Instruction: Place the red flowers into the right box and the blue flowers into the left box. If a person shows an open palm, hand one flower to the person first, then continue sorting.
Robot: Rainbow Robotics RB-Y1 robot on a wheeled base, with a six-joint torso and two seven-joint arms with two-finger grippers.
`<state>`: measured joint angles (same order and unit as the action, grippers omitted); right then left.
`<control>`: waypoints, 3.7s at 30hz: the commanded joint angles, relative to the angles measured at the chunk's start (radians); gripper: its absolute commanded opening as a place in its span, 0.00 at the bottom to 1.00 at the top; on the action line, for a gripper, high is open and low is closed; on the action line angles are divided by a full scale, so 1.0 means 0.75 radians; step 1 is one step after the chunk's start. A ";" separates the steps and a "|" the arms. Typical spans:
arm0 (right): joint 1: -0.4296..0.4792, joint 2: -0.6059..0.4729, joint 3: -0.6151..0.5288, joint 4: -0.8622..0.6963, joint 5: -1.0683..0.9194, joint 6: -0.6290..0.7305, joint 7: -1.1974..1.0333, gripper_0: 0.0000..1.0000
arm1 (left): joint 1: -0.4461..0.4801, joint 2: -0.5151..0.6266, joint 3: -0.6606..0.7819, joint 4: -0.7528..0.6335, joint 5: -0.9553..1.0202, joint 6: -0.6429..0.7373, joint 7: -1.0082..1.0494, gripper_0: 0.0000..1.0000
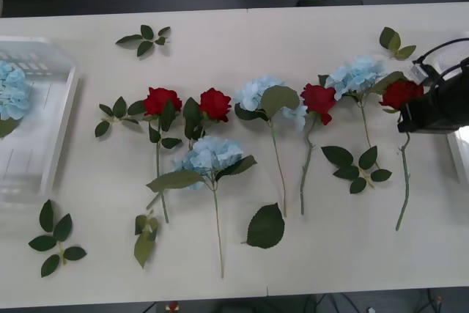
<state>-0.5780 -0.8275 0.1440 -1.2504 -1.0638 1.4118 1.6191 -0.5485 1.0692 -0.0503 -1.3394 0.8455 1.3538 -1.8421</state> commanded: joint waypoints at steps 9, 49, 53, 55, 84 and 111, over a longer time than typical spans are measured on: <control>-0.356 -0.234 0.172 -0.018 0.404 -0.089 0.066 0.00 | 0.273 -0.180 0.325 -0.628 0.182 0.349 0.409 1.00; -0.524 -0.036 0.516 0.765 0.782 -0.672 0.001 0.93 | 0.271 -0.908 -0.293 -0.515 -0.679 0.015 0.748 1.00; -0.522 -0.085 0.501 0.610 0.598 -0.502 0.132 1.00 | 0.234 -0.918 -0.295 -0.487 -0.673 0.013 0.757 1.00; -0.522 -0.118 0.501 0.512 0.478 -0.404 0.210 1.00 | 0.218 -0.920 -0.297 -0.466 -0.669 0.005 0.761 1.00; -0.420 0.003 0.716 0.195 0.028 -0.258 -0.138 1.00 | 0.126 -0.937 -0.363 -0.241 -0.647 -0.138 0.808 0.00; -0.416 0.246 0.706 0.416 0.316 -0.451 -0.210 0.39 | -0.005 -0.761 -0.115 -0.632 -0.219 -0.179 0.820 0.00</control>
<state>-0.8882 -0.6714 0.6925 -0.9413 -0.8485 1.0819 1.5139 -0.4669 0.4674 -0.2054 -1.7306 0.6325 1.2305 -1.3006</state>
